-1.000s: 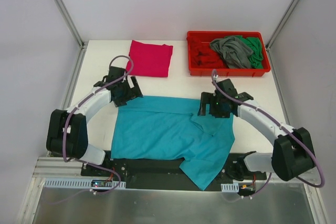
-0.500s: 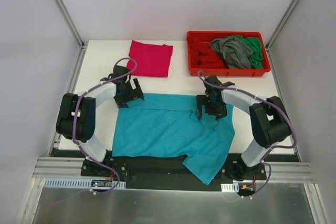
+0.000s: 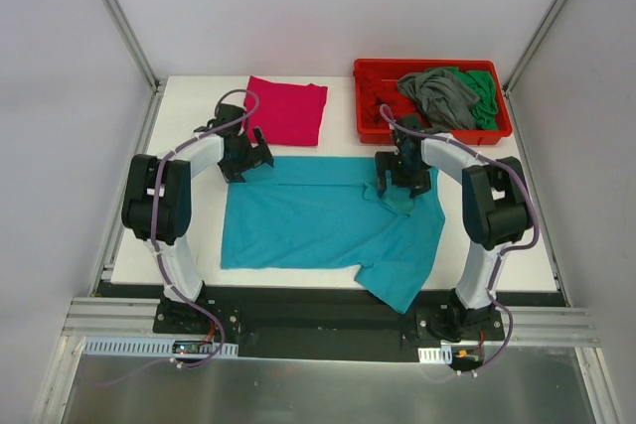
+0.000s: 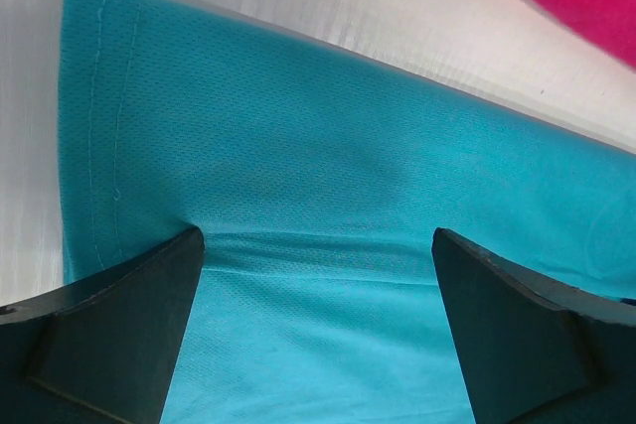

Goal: Fold and stack the t-shirts

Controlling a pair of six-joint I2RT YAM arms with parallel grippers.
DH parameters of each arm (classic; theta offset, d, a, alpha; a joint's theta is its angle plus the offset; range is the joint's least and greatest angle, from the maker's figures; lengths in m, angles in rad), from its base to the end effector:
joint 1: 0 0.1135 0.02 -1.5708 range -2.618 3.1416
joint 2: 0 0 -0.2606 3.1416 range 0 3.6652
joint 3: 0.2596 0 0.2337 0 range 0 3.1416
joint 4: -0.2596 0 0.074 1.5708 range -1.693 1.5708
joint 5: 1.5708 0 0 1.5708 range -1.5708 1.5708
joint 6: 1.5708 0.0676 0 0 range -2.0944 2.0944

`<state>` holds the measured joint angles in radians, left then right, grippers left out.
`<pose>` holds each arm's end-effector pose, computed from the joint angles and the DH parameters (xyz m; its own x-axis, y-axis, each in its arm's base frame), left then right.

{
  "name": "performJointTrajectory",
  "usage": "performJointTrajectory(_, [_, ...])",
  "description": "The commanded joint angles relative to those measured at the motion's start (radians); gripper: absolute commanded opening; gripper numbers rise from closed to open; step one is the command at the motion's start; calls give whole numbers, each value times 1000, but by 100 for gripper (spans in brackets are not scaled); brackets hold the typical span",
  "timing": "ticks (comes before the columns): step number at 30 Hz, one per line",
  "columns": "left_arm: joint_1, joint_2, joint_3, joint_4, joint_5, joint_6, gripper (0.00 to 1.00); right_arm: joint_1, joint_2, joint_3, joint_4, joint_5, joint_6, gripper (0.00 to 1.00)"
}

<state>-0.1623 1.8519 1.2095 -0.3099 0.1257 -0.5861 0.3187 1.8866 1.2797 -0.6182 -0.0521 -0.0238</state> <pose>0.3844 -0.0715 0.1616 -0.7982 -0.4254 -0.4265 -0.2514 0.8787 -0.4058 0.3490 0.1188 0.1485 -0.8854 -0.3171 -0.3399 -0.3508 0.9355 0.0409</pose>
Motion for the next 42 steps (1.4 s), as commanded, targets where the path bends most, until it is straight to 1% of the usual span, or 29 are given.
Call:
performJointTrajectory(1, [12, 39, 48, -11, -20, 28, 99, -15, 43, 79, -17, -9, -70, 96])
performJointTrajectory(6, [12, 24, 82, -14, 24, 49, 99, -26, 42, 112, -35, -5, -82, 96])
performJointTrajectory(9, [10, -41, 68, -14, 46, 52, 99, -24, -33, 92, -37, 0, -82, 96])
performJointTrajectory(12, [4, -166, 7, -14, 29, 52, 99, -24, -171, 34, -14, 9, -68, 96])
performJointTrajectory(16, [1, -362, -134, -14, -8, 16, 99, -24, -430, -164, 84, 26, 13, 96])
performJointTrajectory(20, [-2, -586, -354, -18, 18, -64, 99, -33, -732, -408, 201, 0, 136, 96])
performJointTrajectory(22, [-5, -690, -460, -38, 19, -98, 99, -41, -846, -505, 228, -17, 179, 96])
performJointTrajectory(25, [-6, -845, -598, -133, -21, -162, 99, -52, -983, -617, 265, -41, 202, 96])
performJointTrajectory(28, [-6, -983, -692, -239, -105, -233, 99, -59, -1046, -667, 272, -42, 209, 96])
performJointTrajectory(31, [-6, -1112, -741, -336, -185, -288, 98, -67, -1070, -680, 256, -28, 199, 96])
performJointTrajectory(32, [-6, -1141, -752, -356, -199, -305, 95, -69, -1072, -678, 249, -23, 197, 96])
performJointTrajectory(34, [-6, -1178, -772, -374, -193, -310, 83, -73, -1069, -680, 245, -15, 193, 96])
performJointTrajectory(36, [-6, -1183, -788, -379, -201, -320, 73, -73, -1057, -680, 242, -22, 193, 96])
performJointTrajectory(38, [-6, -1159, -795, -379, -205, -336, 65, -78, -1048, -678, 238, -23, 191, 96])
performJointTrajectory(40, [-6, -1111, -792, -377, -212, -343, 53, -81, -1038, -677, 233, -20, 190, 96])
performJointTrajectory(42, [-6, -1059, -777, -379, -224, -339, 48, -82, -1032, -675, 230, -17, 186, 96])
